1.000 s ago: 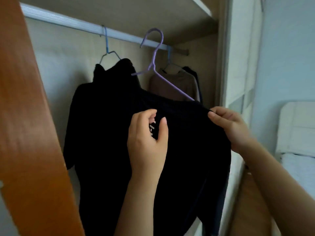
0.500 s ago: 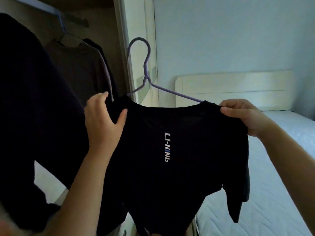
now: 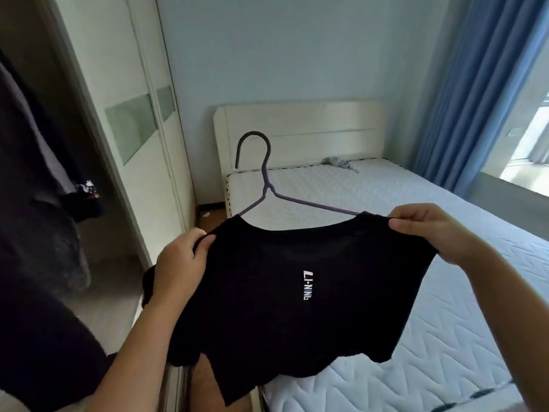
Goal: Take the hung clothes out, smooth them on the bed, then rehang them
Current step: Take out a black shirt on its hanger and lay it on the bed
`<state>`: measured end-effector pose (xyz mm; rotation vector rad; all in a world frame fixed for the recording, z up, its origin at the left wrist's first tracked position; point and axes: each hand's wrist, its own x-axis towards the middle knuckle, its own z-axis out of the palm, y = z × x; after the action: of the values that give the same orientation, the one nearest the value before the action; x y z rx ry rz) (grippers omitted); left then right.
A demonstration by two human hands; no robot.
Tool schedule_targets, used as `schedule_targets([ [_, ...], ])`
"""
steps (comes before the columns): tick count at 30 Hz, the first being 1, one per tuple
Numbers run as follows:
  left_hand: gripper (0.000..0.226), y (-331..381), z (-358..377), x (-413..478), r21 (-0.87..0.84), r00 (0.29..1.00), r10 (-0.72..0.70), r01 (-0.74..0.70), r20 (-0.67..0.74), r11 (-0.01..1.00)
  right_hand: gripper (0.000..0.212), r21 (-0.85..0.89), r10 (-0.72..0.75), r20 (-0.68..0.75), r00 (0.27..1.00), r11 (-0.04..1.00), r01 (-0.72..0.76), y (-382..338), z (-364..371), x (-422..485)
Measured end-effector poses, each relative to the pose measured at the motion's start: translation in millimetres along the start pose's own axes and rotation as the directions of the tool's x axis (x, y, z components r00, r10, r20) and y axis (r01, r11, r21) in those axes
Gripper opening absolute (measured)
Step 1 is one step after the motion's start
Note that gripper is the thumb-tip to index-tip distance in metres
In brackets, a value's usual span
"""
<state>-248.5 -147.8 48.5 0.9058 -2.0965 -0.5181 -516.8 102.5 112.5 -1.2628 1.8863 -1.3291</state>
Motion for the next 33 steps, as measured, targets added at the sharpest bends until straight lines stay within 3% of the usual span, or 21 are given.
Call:
schedule_targets([
  [2, 0.026, 32, 36, -25, -0.038, 1.000, 0.006, -0.006, 0.022, 0.999, 0.019, -0.026, 0.055, -0.073, 0.996, 0.998, -0.057, 18, -30, -40],
  [3, 0.026, 50, 54, -40, -0.054, 0.999, 0.018, -0.015, 0.044, 0.998, 0.015, -0.048, 0.082, -0.123, 0.989, 0.995, -0.088, 30, -47, -62],
  [5, 0.025, 90, 91, -72, -0.071, 0.991, 0.058, -0.050, 0.119, 0.996, 0.028, -0.093, 0.155, -0.223, 0.962, 0.979, -0.179, 59, -85, -114],
  [9, 0.027, 177, 165, -136, -0.136, 0.924, 0.170, -0.130, 0.343, 0.982, 0.028, -0.165, 0.275, -0.427, 0.862, 0.913, -0.373, 112, -154, -240],
  [13, 0.021, 270, 230, -199, -0.275, 0.824, 0.280, -0.158, 0.492, 0.948, 0.017, -0.191, 0.335, -0.623, 0.707, 0.811, -0.552, 153, -202, -369],
  [17, 0.016, 348, 288, -272, -0.375, 0.704, 0.374, -0.164, 0.604, 0.913, 0.034, -0.129, 0.357, -0.767, 0.533, 0.728, -0.673, 195, -229, -484],
  [21, 0.014, 395, 337, -335, -0.394, 0.548, 0.412, -0.156, 0.728, 0.906, 0.024, 0.051, 0.473, -0.808, 0.353, 0.652, -0.757, 230, -237, -574],
  [24, 0.011, 412, 370, -364, -0.413, 0.421, 0.428, -0.132, 0.799, 0.901, 0.021, 0.135, 0.500, -0.826, 0.260, 0.623, -0.771, 257, -240, -614],
  [27, 0.011, 440, 405, -373, -0.429, 0.324, 0.455, -0.150, 0.829, 0.891, 0.031, 0.202, 0.542, -0.819, 0.186, 0.577, -0.791, 287, -257, -633],
  [29, 0.011, 482, 479, -371, -0.425, 0.279, 0.452, -0.155, 0.847, 0.892, 0.029, 0.268, 0.570, -0.814, 0.114, 0.542, -0.797, 333, -307, -637],
  [33, 0.013, 506, 514, -367, -0.394, 0.234, 0.424, -0.164, 0.875, 0.904, 0.026, 0.326, 0.589, -0.805, 0.073, 0.541, -0.775, 356, -339, -635],
])
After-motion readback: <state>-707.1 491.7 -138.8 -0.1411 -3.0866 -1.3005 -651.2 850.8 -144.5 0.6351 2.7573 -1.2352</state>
